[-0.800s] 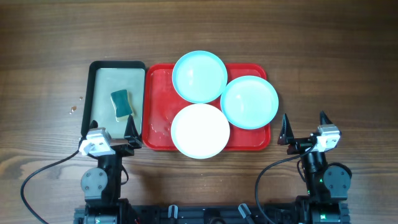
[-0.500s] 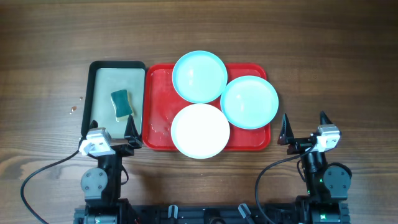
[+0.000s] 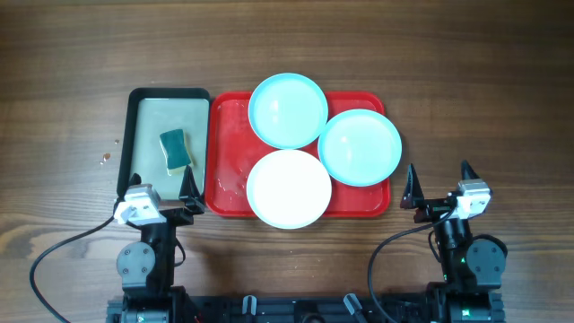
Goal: Clean dirty plates on tray and stack at the side
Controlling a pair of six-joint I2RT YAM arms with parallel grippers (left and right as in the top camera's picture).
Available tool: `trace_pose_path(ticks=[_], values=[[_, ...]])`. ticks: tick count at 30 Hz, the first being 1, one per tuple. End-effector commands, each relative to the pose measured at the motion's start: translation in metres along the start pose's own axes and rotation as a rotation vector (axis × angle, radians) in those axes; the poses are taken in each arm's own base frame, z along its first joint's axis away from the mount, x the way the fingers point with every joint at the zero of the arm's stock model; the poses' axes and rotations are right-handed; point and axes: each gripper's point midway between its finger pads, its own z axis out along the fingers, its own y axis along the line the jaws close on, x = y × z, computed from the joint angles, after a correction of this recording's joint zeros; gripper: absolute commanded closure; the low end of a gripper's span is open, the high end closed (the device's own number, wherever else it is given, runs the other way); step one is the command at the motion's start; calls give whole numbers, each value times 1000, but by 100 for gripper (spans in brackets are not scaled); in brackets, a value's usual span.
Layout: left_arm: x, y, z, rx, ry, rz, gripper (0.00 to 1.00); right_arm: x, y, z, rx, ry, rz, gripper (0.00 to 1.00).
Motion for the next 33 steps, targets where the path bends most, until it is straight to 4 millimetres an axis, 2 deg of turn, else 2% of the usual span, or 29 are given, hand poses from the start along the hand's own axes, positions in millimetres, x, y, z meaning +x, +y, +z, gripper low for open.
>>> trace_pose_path(ticks=[1, 33], values=[[1, -3, 0, 15, 3, 23, 0, -1, 4, 0, -21, -4, 11, 0], [1, -3, 0, 15, 3, 23, 0, -1, 7, 0, -33, -4, 12, 0]])
